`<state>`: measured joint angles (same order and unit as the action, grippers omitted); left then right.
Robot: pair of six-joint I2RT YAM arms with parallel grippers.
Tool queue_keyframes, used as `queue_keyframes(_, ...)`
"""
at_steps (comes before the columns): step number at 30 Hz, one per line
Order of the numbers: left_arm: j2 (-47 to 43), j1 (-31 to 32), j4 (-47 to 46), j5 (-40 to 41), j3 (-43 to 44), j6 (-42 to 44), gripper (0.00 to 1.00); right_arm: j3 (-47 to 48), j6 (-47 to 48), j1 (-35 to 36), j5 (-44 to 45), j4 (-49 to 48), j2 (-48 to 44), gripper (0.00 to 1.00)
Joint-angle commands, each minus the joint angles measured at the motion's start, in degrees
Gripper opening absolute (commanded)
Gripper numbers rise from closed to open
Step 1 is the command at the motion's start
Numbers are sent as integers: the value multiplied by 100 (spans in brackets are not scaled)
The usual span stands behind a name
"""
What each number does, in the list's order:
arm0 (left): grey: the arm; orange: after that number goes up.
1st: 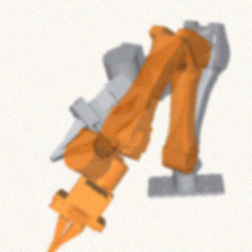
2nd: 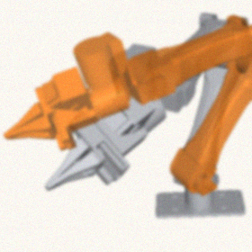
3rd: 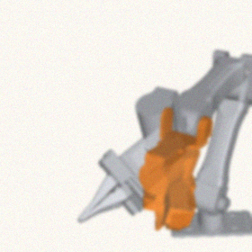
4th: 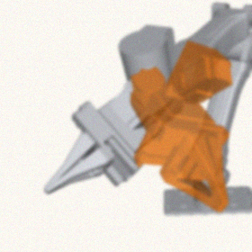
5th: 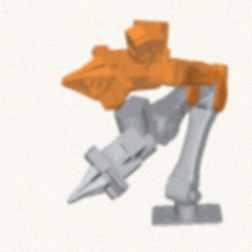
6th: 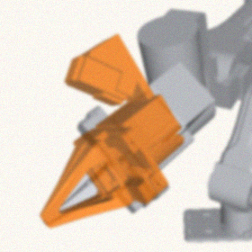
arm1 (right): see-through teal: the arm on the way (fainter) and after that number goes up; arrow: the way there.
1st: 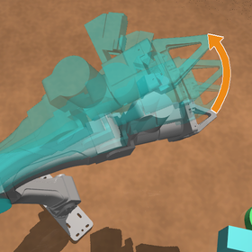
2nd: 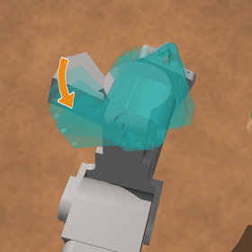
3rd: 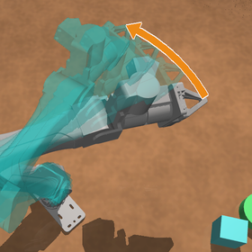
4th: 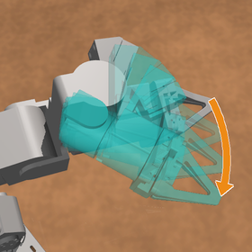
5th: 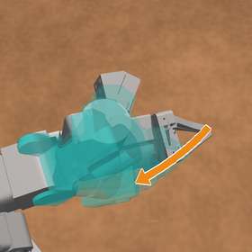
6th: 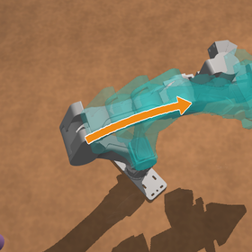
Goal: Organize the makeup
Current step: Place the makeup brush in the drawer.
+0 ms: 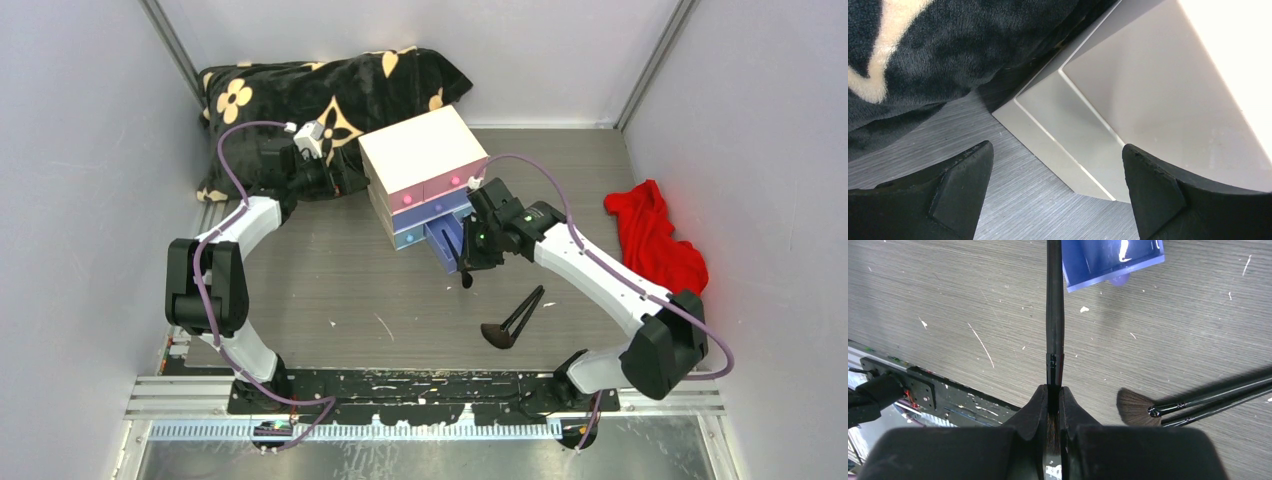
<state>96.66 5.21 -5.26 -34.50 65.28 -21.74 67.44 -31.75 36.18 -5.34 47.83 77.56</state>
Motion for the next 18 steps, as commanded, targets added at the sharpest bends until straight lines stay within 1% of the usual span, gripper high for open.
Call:
queue_keyframes(1,-245,19,-76,31,126,159,100,73,174,-79,-200,-298,192,3)
queue_keyframes(9,-241,15,-81,45,116,174,100,-152,156,-311,-134,-719,291,3)
queue_keyframes(18,-305,15,-33,62,129,185,100,41,266,-515,-196,-1190,821,3)
